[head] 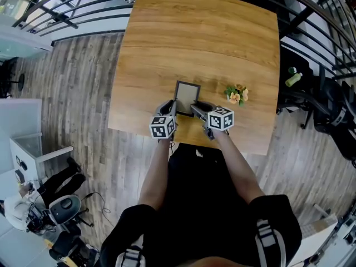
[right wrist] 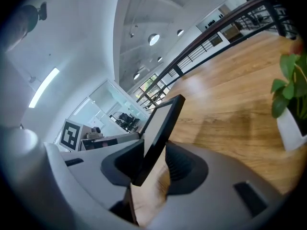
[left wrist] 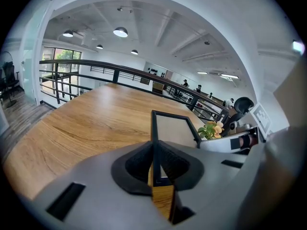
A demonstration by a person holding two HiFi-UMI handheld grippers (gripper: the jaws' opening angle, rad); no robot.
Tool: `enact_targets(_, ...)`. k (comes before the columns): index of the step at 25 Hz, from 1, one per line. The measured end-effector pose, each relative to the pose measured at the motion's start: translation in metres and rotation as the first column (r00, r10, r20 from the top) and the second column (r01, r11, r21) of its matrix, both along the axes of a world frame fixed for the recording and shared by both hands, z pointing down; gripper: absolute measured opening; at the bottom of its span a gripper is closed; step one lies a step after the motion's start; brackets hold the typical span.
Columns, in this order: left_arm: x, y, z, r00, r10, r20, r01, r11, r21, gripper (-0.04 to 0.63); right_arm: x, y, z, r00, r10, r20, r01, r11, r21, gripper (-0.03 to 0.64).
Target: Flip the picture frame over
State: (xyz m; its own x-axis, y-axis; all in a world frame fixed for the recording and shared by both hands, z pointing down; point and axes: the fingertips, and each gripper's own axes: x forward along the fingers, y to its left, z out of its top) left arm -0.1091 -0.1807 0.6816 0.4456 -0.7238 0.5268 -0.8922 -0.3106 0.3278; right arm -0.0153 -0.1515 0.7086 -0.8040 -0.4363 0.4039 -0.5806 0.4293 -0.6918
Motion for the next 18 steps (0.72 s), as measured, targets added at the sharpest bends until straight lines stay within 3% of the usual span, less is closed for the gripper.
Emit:
enact_targets(8,0.003,0.005,-0.007,1.000,-0.028,-0.004,0.029,0.999,0.024,0.057,0.005,0.001,-0.014,0.995,0.031,0.100,-0.026,0.999,-0.042,0.103)
enact_targets(18,0.016,0.007,0.003,1.000,-0.031,0.001,0.031,1.000,-0.001,0.057,0.016,-0.002,-0.025,0.998,0.019,0.067,-0.020,1.000,0.013,0.071)
